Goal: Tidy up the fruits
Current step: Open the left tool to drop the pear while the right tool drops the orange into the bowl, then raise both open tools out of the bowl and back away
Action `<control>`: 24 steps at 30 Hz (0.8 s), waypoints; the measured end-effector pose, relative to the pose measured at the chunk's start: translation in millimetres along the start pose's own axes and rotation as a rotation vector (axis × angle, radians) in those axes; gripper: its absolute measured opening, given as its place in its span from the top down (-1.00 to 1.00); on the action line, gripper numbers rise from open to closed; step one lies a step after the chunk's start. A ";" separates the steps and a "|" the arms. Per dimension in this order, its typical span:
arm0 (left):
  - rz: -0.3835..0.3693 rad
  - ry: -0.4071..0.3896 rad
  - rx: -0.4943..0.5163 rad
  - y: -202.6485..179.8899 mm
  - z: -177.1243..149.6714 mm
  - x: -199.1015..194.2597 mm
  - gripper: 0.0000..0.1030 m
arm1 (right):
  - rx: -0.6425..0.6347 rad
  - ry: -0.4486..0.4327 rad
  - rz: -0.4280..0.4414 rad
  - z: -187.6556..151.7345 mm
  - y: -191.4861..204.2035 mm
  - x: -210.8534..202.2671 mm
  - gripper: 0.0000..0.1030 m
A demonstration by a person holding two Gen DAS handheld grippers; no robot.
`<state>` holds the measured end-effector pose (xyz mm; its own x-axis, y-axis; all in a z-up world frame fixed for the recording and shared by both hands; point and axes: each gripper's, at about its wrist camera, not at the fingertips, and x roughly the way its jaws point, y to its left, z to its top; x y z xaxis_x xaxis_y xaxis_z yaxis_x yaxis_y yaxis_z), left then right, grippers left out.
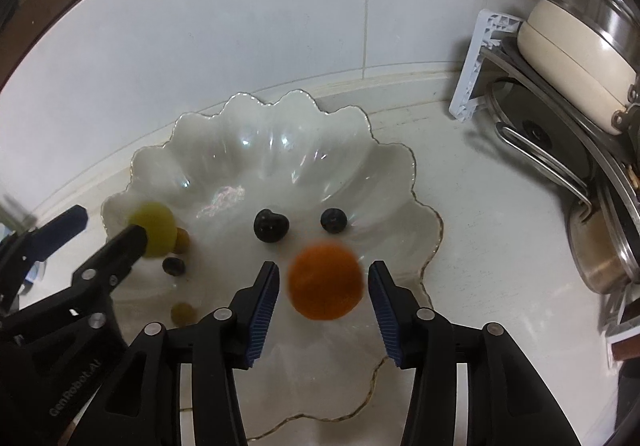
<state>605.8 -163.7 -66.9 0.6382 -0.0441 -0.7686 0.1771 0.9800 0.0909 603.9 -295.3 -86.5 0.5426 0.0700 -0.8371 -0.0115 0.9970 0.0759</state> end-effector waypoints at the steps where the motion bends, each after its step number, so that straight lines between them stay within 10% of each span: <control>1: 0.005 -0.002 -0.001 1.0 0.2 -1.1 -0.22 | -0.001 -0.007 -0.001 -0.3 0.0 -2.4 -0.05; 24: 0.040 -0.076 -0.033 11.4 -21.3 -64.9 -0.23 | -0.016 -0.150 0.013 -23.6 3.4 -77.0 -0.07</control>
<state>550.5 -145.6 -29.4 0.6994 -0.0179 -0.7146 0.1265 0.9870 0.0990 542.2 -296.6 -34.7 0.6616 0.0785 -0.7457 -0.0318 0.9965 0.0767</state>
